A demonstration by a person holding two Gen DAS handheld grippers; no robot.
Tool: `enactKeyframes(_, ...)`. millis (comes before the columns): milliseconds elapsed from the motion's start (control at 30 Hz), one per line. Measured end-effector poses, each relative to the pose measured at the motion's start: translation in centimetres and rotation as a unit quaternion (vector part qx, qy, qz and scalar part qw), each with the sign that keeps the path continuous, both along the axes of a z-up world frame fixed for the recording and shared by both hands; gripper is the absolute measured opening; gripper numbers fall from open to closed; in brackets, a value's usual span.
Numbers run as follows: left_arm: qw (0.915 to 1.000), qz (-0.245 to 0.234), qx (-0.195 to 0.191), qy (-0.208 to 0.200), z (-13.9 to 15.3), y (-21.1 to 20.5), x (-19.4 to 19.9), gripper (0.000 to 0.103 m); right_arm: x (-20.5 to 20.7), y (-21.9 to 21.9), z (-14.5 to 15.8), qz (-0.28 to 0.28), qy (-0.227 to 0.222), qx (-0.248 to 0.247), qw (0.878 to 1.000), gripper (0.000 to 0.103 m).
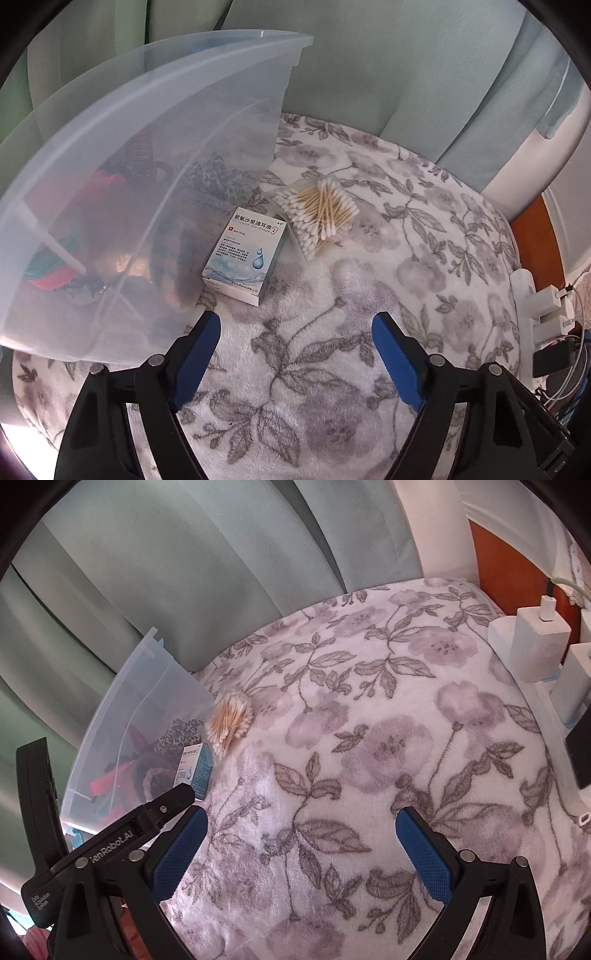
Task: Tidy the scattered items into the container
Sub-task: 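Withdraw both grippers from the box toward the cotton swabs and ear-drop box, then close the left gripper on the white ear-drop box while the right grasps the cotton swab bag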
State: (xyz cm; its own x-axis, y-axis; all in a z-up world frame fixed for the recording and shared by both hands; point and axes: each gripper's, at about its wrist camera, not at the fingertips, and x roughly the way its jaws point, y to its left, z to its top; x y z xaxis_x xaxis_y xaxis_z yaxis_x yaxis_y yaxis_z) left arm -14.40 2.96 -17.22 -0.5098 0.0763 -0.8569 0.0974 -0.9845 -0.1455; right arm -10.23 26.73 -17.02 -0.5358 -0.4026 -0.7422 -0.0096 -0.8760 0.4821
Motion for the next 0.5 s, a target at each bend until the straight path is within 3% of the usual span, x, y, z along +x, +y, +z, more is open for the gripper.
enactKeyframes(267, 0.9998, -0.003, -0.006, 0.018, -1.7, 0.2, -1.1, 0.078, -1.4, 0.7, -1.7, 0.005, -0.005, -0.009, 1.000, 0.103)
enactKeyframes(500, 0.9990, 0.021, -0.039, 0.008, -3.3, 0.0, -1.6, 0.077, -2.3, 1.4, -2.3, 0.006, -0.001, -0.013, 1.000, 0.103)
